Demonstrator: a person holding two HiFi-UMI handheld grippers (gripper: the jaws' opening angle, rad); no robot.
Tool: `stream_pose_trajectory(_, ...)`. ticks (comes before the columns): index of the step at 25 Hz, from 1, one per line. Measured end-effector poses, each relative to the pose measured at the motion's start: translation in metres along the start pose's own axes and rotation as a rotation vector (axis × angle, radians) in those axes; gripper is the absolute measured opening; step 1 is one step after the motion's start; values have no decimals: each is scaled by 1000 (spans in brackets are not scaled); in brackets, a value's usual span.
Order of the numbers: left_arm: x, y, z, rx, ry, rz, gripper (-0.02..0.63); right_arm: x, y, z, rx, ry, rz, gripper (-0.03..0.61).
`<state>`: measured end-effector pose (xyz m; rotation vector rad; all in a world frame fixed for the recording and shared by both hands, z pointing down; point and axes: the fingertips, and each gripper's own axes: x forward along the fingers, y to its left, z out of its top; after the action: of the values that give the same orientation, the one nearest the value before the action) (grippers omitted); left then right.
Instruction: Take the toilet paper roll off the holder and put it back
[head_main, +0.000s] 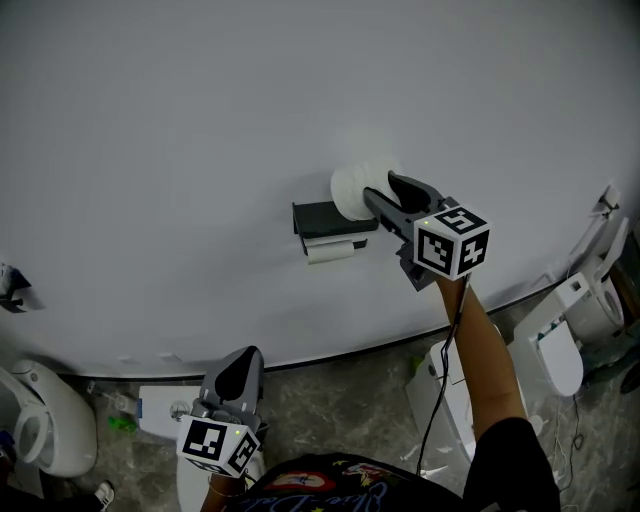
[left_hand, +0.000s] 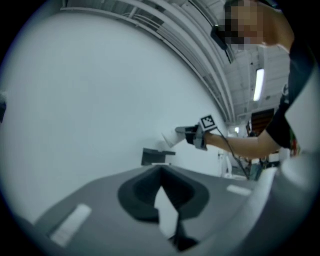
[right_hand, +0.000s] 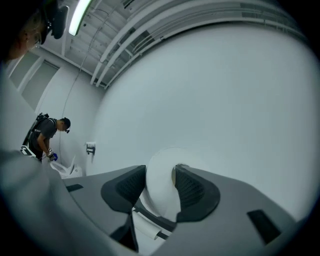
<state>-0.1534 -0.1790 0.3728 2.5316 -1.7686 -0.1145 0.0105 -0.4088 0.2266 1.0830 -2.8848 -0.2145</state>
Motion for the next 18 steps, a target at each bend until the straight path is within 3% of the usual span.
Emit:
stream_pose_trajectory(6, -6, 9, 0, -4, -6, 35, -2, 26, -1, -21, -8, 147, 45, 190)
stream_pose_trajectory(13, -10, 5, -4, -15, 4, 42, -2, 38, -4, -27, -54, 207, 59, 190)
stream_pose_trajectory(18, -11, 4, -4, -17, 5, 49, -2, 46, 0, -27, -74, 309, 151, 190)
